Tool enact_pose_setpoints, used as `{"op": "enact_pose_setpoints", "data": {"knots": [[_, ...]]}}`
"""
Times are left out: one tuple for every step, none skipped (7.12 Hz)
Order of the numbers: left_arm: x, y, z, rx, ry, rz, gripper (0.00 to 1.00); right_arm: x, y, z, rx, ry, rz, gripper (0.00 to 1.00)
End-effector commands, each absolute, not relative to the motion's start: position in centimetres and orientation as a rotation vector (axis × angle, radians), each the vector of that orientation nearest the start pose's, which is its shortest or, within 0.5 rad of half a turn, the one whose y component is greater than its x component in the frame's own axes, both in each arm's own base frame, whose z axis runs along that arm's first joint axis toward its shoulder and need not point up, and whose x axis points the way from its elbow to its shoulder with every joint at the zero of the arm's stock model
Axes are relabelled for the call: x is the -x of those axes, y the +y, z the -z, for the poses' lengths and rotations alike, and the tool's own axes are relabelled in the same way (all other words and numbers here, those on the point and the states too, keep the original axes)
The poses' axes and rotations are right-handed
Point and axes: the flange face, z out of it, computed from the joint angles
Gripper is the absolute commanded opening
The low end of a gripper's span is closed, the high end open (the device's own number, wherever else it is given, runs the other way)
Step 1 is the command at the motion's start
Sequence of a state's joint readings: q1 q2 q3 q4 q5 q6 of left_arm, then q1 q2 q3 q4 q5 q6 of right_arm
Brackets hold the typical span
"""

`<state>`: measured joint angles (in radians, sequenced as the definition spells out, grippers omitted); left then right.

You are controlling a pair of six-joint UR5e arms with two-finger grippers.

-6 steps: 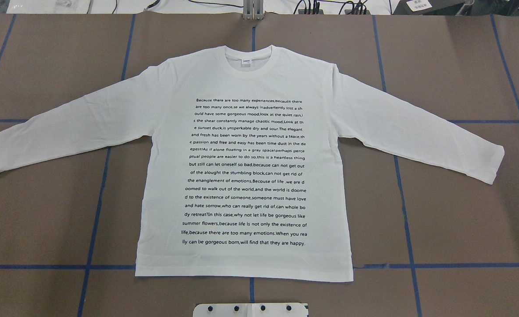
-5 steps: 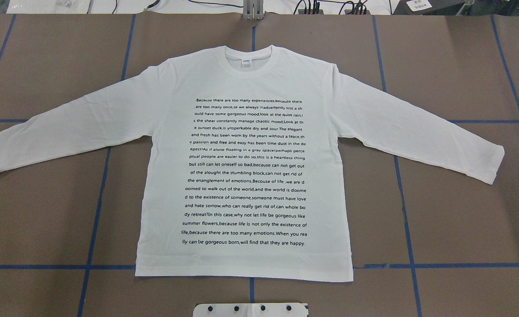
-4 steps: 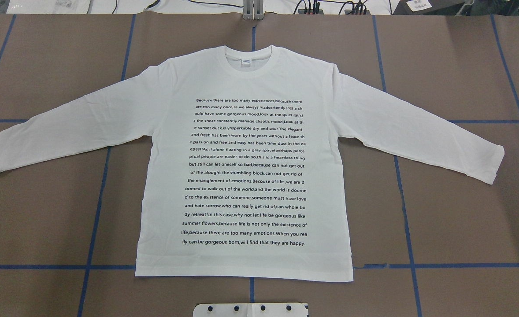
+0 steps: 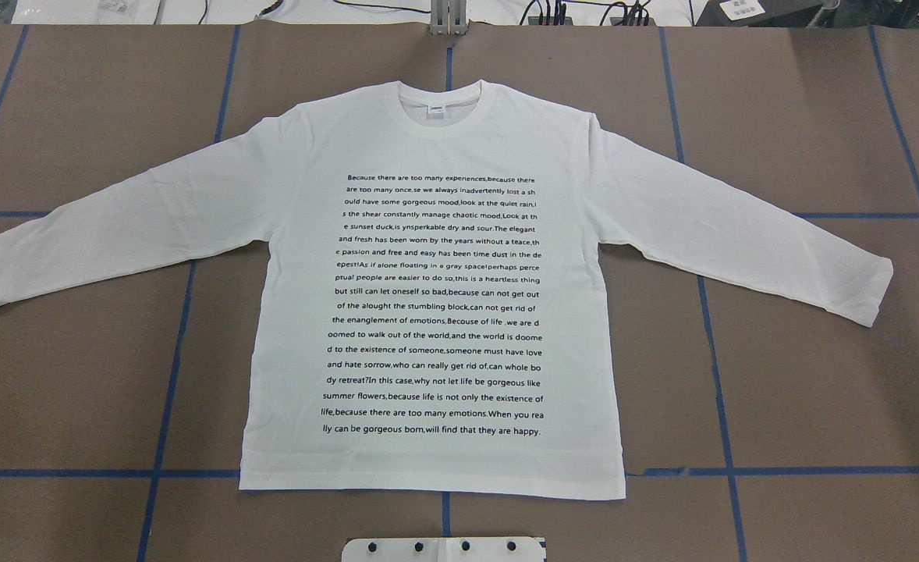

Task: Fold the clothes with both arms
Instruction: 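Move the right gripper down to the cuff of the sleeve nearest it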

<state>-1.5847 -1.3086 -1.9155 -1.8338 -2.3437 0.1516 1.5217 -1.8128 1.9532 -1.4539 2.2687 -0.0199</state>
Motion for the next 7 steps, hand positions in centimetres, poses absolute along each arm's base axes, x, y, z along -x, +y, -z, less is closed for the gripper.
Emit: {"op": "enact_pose_setpoints", "data": {"knots": [[7.1,-43.7,-53.2,-0.627,0.697,-0.345,1.0,-4.8,-43.2,-54.6,-0.39,-0.701,0.19,1.0],[7.1,-45.0,-52.6,-0.66,0.705,-0.346,1.0,-4.8,-43.7,-54.6,-0.374,-0.713,0.139,1.0],[7.1,-45.5,-52.4,-0.67,0.706,-0.347,1.0,-4.6,-43.9,-55.4,-0.359,-0.736,0.137,1.0],[7.1,-45.2,-52.1,-0.675,0.706,-0.35,1.0,-3.5,-44.0,-55.4,-0.407,-0.762,0.162,1.0],[7.1,-45.3,-52.2,-0.674,0.707,-0.35,1.0,0.8,-44.4,-55.1,-0.367,-0.824,0.075,1.0],[7.0,-45.3,-52.2,-0.674,0.716,-0.352,1.0,5.2,-44.4,-55.1,-0.391,-0.848,-0.026,1.0],[7.0,-45.2,-52.0,-0.675,0.727,-0.357,1.0,9.5,-44.2,-57.0,-0.405,-0.871,-0.108,1.0]]}}
